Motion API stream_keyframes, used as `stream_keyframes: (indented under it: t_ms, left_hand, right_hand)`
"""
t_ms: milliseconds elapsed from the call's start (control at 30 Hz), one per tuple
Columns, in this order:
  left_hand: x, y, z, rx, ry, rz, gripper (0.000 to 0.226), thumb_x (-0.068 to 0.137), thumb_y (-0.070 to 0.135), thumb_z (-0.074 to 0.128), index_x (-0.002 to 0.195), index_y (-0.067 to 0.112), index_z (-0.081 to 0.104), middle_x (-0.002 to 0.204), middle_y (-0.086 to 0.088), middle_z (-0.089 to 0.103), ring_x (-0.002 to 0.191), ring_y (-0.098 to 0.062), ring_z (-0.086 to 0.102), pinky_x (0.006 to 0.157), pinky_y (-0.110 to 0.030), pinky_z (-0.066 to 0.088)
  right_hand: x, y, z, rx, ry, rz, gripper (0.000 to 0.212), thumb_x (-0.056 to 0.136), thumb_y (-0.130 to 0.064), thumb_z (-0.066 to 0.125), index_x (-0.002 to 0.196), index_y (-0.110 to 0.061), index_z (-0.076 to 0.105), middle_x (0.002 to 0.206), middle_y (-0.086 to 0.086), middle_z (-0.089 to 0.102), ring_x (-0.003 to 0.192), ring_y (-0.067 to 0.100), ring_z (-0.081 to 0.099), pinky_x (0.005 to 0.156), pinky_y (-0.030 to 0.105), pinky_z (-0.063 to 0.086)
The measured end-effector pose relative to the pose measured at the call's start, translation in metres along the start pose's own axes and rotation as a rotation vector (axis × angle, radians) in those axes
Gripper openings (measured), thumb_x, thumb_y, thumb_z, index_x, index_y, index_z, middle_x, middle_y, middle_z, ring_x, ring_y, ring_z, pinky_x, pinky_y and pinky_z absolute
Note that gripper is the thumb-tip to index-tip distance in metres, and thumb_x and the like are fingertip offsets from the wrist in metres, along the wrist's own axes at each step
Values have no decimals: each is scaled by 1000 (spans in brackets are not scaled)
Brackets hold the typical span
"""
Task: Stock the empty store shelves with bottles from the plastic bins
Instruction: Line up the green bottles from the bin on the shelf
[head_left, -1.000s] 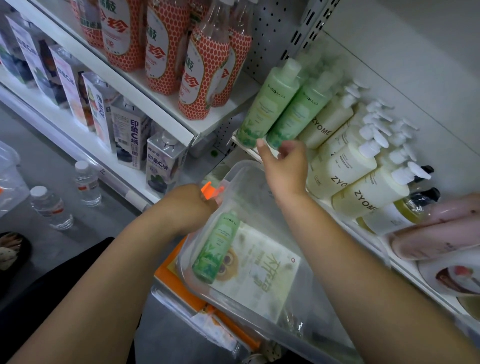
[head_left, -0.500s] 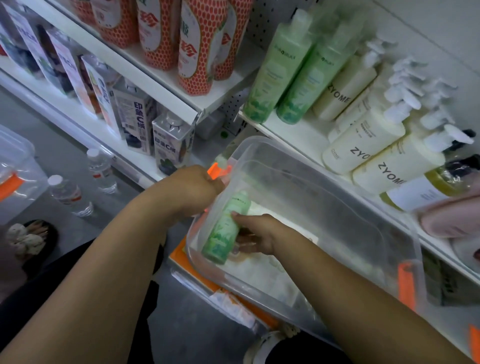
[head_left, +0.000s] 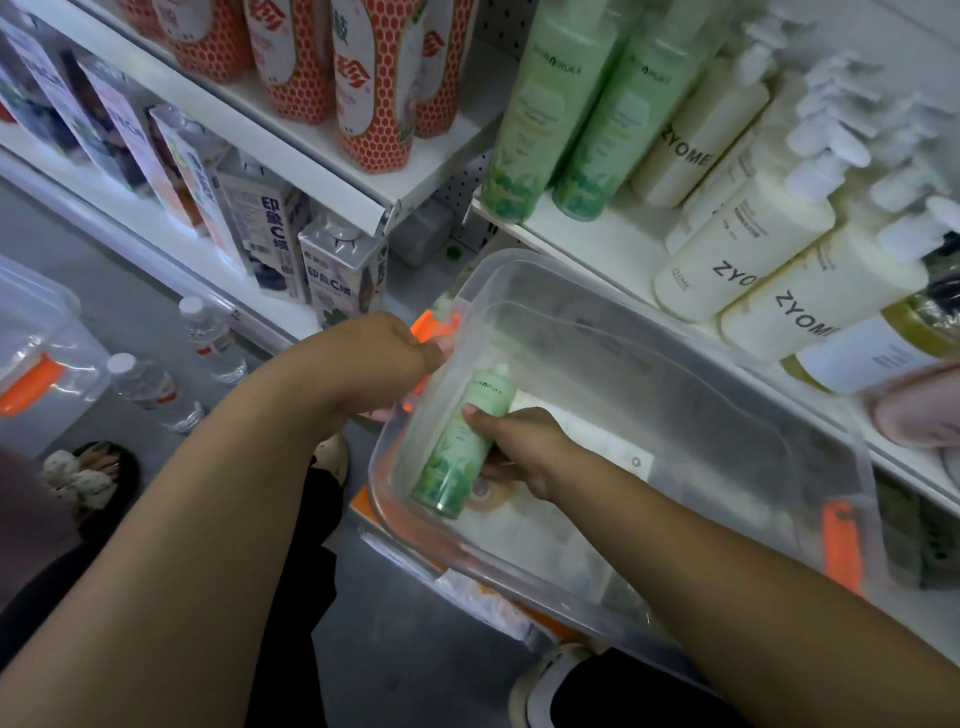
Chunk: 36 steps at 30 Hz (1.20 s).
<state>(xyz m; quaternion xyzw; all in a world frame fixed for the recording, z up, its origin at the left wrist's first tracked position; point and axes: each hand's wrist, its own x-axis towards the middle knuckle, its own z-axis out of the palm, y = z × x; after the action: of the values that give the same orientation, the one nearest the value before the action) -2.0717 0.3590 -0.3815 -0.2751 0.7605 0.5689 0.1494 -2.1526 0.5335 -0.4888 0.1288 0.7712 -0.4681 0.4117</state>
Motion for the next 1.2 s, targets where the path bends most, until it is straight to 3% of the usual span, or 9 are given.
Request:
stream_keyframes:
  t_ms: [100, 200, 300, 467, 567, 700, 867, 1067, 1200]
  left_hand:
    - [1, 4, 4, -120, 20, -61, 46, 92, 49, 62, 85, 4, 66, 69, -13, 61, 49, -16, 52, 46, -21, 42]
    - [0, 10, 8, -176, 71, -83, 42, 91, 51, 65, 80, 11, 60, 71, -11, 61, 52, -18, 54, 42, -17, 42]
    - [-4, 12, 15, -151, 130, -39, 44, 92, 50, 64, 70, 14, 52, 62, -5, 53, 39, -11, 48, 34, -13, 33]
    - [-7, 14, 25, 96, 213, 31, 28, 91, 33, 70, 87, 11, 52, 81, -4, 54, 73, -23, 53, 60, -28, 37]
    - [-9, 16, 28, 42, 257, 28, 21, 90, 25, 70, 99, 10, 59, 93, -9, 59, 91, -31, 61, 72, -31, 44]
    - [-9, 17, 29, 31, 252, 41, 19, 90, 23, 70, 99, 17, 55, 99, -10, 60, 105, -35, 61, 88, -38, 49]
    - [-6, 12, 23, -9, 278, 47, 9, 94, 24, 64, 91, 21, 56, 81, -2, 56, 90, -32, 59, 74, -32, 45]
    - [3, 7, 21, 2, 268, 46, 27, 95, 29, 61, 73, 22, 48, 74, 2, 50, 77, -26, 51, 64, -27, 38]
    - [10, 6, 20, -53, 306, 19, 11, 94, 14, 59, 94, 24, 53, 89, -4, 56, 81, -26, 56, 57, -27, 38]
  right_hand:
    - [-21, -4, -9, -104, 96, -167, 36, 84, -36, 80, 98, -8, 63, 99, 13, 72, 90, 31, 74, 83, 49, 61]
    - [-52, -15, -27, -255, 194, -366, 44, 80, -40, 82, 108, -15, 59, 99, -2, 67, 89, 14, 68, 81, 35, 60]
    - [-84, -31, -45, -245, 235, -489, 38, 83, -36, 80, 111, -19, 61, 98, -6, 67, 88, 12, 67, 77, 25, 56]
    - [-120, -63, -68, -93, 264, -646, 34, 86, -30, 78, 113, -19, 61, 105, -3, 73, 97, 11, 72, 90, 42, 59]
    - [-135, -89, -75, -32, 324, -785, 40, 88, -27, 76, 120, -12, 59, 111, -1, 72, 99, 12, 72, 91, 44, 59]
    - [-142, -124, -81, 22, 420, -919, 46, 86, -34, 75, 124, -16, 57, 114, -3, 71, 105, 12, 70, 94, 44, 57]
    - [-128, -161, -77, 49, 485, -1003, 39, 90, -23, 74, 123, -18, 56, 111, -9, 69, 100, 0, 67, 94, 31, 57]
    - [-84, -169, -69, -1, 553, -974, 35, 89, -18, 75, 119, -16, 56, 103, -10, 68, 91, -3, 65, 85, 23, 57]
    - [-64, -171, -67, -19, 581, -968, 39, 89, -17, 75, 122, -12, 56, 101, -11, 65, 87, -8, 62, 79, 13, 52]
